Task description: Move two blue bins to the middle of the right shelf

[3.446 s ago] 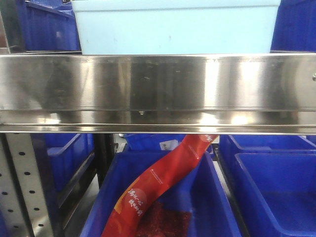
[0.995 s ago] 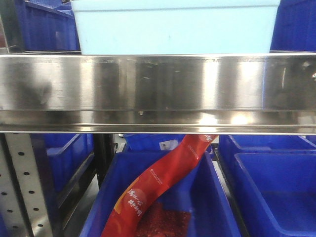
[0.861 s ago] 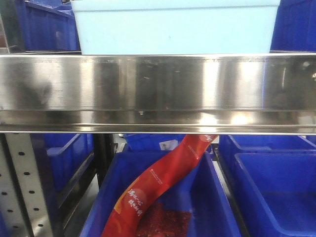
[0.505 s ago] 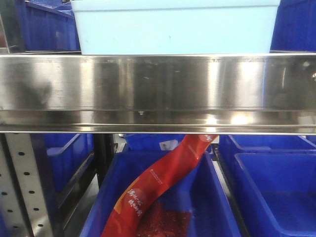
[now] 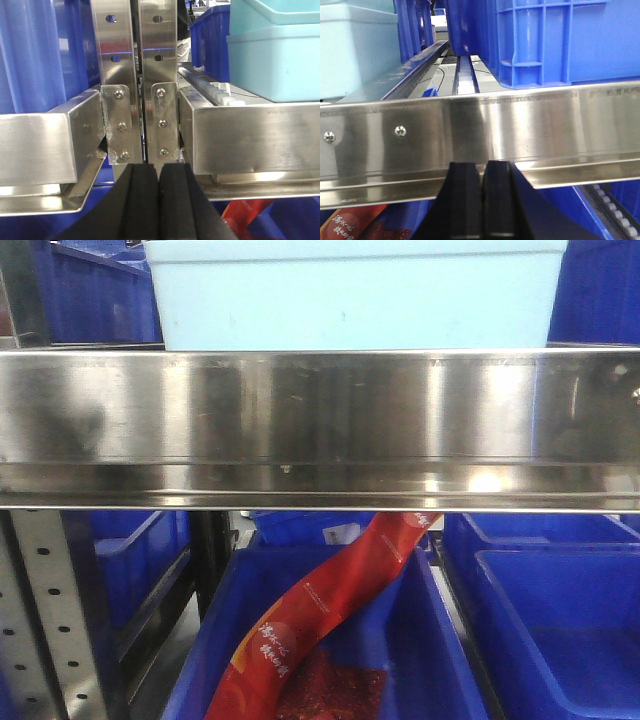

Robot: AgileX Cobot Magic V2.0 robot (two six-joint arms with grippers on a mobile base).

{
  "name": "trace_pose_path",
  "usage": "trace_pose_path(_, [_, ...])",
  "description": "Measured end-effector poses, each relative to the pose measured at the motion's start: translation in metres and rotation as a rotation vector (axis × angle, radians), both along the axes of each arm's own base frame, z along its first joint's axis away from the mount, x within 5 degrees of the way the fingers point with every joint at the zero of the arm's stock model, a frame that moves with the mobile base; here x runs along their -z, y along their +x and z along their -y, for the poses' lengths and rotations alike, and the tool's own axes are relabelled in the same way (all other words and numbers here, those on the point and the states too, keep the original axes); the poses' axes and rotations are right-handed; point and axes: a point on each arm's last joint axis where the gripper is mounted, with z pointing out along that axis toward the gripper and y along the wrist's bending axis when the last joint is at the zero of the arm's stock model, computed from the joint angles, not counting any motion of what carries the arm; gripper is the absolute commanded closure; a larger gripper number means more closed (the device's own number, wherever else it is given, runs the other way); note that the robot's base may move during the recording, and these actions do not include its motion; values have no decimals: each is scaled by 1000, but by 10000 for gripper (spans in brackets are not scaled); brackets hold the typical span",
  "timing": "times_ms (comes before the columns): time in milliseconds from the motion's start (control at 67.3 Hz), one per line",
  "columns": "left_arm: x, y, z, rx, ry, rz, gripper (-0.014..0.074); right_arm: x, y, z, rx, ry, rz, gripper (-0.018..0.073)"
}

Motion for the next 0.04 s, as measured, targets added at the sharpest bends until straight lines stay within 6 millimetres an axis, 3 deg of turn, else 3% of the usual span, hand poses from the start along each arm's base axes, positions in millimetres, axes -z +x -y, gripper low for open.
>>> trace_pose_path(45, [0, 0, 0, 0, 0, 0, 707, 0, 0, 0, 0, 0, 0, 717])
